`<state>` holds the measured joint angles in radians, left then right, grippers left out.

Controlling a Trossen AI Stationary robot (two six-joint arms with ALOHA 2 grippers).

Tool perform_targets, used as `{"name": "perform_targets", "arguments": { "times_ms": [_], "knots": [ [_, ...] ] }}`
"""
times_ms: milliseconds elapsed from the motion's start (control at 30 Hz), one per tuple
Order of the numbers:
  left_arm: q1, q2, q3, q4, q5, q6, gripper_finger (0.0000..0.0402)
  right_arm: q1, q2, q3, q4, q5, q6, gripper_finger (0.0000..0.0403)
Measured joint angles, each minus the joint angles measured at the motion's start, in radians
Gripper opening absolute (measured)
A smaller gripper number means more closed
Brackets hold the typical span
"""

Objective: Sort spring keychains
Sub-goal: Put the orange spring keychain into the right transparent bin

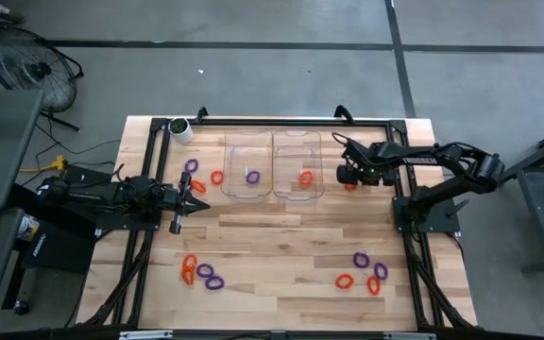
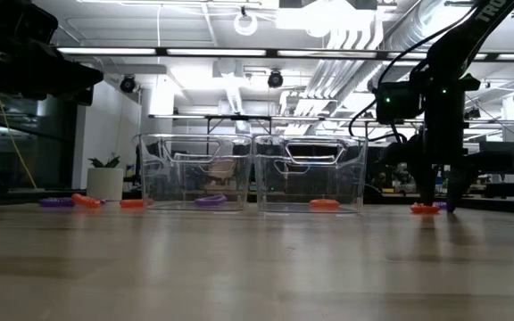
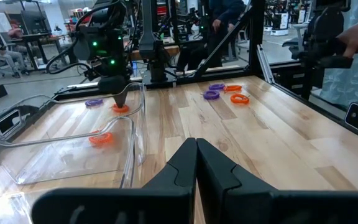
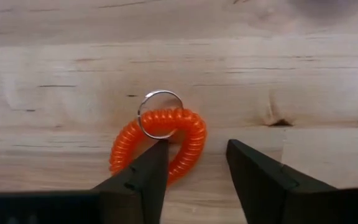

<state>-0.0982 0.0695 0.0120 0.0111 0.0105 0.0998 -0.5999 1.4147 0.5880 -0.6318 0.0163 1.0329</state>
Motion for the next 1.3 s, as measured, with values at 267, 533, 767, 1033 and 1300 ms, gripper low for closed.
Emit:
{"name": "perform_targets", "arguments": {
  "times_ms": [267, 533, 767, 1033, 1300],
  "knots": [
    [0.000, 0.000, 0.000, 0.000, 0.000, 0.000, 0.0001, -0.001, 0.001, -0.001, -0.026, 0.003, -0.062, 0.0067],
    [0.000, 0.000, 0.000, 0.000, 0.000, 0.000, 0.0001, 0.000, 0.002, -0.001, -0.035, 0.002, -0.100, 0.0010],
    [0.000, 0.000, 0.000, 0.000, 0.000, 0.000, 0.0001, -0.001, 0.006, 0.037, -0.124, 0.009, -0.168, 0.0005],
    [0.000, 0.000, 0.000, 0.000, 0.000, 0.000, 0.0001, 0.002, -0.015, 0.177, -0.282, 0.053, -0.237, 0.0002],
    [0.000, 0.000, 0.000, 0.000, 0.000, 0.000, 0.0001, 0.001, -0.026, 0.389, -0.384, 0.109, -0.317, 0.0001]
  ]
}}
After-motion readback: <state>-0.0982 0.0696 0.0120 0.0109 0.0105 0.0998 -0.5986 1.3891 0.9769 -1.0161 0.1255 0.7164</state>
